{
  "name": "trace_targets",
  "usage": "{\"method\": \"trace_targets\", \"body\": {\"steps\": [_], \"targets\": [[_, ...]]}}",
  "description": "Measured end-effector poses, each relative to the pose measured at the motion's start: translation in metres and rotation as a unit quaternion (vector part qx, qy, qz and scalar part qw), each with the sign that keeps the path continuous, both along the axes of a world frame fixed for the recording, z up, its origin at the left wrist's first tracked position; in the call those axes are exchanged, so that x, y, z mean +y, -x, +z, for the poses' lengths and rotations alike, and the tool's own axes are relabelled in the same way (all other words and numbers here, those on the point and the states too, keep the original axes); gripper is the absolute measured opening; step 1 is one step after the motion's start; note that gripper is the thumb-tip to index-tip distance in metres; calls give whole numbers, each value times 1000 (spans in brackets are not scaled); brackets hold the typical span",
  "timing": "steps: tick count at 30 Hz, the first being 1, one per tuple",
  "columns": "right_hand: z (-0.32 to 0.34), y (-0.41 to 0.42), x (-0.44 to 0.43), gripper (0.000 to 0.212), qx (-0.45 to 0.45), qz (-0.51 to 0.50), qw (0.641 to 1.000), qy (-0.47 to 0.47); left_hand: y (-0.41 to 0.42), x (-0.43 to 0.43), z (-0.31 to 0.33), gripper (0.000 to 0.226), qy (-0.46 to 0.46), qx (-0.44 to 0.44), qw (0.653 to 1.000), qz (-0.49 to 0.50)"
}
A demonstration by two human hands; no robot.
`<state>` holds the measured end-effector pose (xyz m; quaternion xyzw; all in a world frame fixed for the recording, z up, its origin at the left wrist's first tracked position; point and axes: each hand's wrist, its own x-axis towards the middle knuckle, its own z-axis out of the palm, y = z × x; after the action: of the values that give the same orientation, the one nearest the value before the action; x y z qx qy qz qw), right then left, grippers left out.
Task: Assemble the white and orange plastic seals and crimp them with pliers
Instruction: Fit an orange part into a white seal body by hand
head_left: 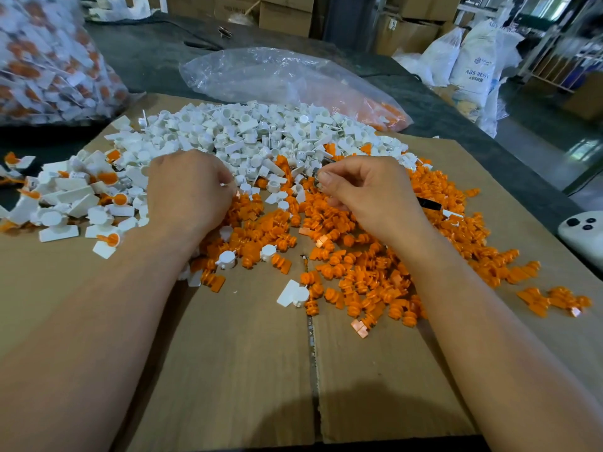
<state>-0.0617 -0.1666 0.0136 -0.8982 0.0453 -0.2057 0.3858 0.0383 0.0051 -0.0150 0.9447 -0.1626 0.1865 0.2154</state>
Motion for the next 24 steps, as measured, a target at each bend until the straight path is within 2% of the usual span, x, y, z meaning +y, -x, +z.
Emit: {"method": "trace_targets", "body": {"steps": [4,7,9,12,17,24], "targets": [[-2,-2,-1,17,22,3,997,70,-4,0,-3,31,-25,3,1000,-5],[-3,-2,-1,18,52,10,992,112,-5,-1,-6,18,-66,26,997,-24],[-3,-2,0,18,65,11,989,129,-5,-1,-10,21,-74,36,996,-38],[-2,-1,-1,20,74,7,986,147,-6,-1,-12,45,-63,58,994,-64],[-2,-2,-3,21,78,-2,985,155,-6,-1,-12,72,-81,82,988,-102],[-2,-2,-3,21,87,-3,984,154,-4,1,-8,41,-75,76,987,-118]]}}
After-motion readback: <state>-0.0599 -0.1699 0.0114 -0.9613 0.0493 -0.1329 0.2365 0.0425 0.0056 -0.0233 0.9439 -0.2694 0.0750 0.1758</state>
